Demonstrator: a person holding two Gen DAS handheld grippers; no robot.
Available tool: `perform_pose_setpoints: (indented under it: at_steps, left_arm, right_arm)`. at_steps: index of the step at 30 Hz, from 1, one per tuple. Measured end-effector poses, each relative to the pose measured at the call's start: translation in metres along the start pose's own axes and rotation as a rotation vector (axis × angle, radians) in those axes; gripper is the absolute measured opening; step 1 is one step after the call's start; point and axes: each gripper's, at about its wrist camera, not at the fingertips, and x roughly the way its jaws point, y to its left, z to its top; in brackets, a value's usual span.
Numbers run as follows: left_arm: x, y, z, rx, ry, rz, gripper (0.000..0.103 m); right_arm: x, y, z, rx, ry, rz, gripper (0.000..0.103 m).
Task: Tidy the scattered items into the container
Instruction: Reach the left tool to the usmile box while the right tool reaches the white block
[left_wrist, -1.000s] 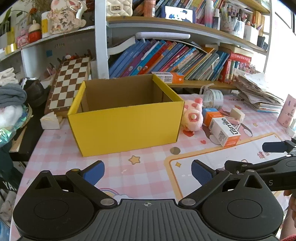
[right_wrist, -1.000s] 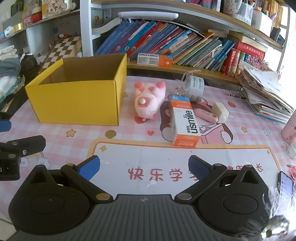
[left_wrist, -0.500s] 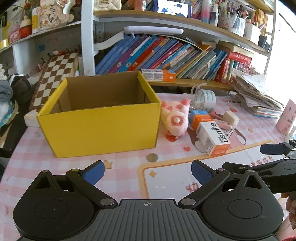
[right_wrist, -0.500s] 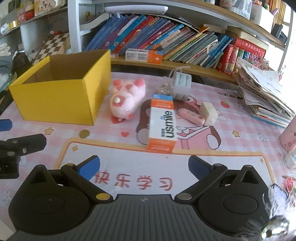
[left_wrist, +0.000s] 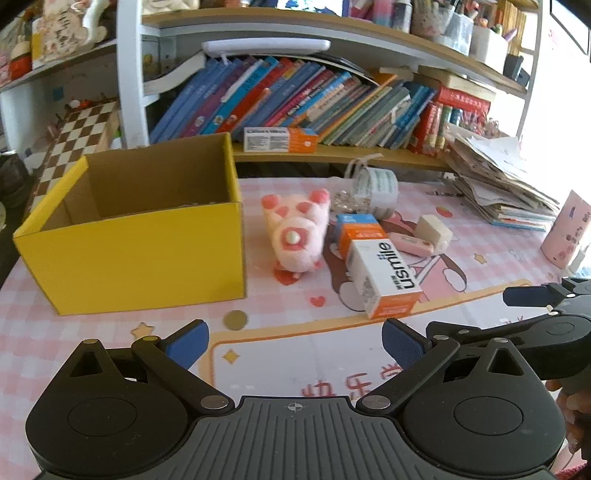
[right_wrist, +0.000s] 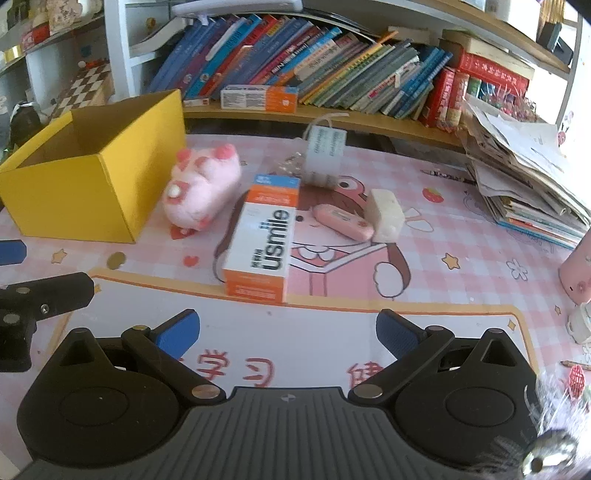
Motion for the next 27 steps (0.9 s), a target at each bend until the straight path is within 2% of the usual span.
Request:
perform_pose_setpoints:
  at_steps: [16, 27]
  left_arm:
    - [0.022, -0.045, 0.009, 0.05, 0.054, 0.003, 0.101]
    - [0.037, -0.058, 0.02, 0.09, 0.049, -0.007, 0.101]
  right_arm:
    - [0.015, -0.049, -0.001, 0.073, 0.002, 0.033, 0.103]
    - [0.029, -0.062, 0.008, 0.068, -0.011, 0.04, 0.101]
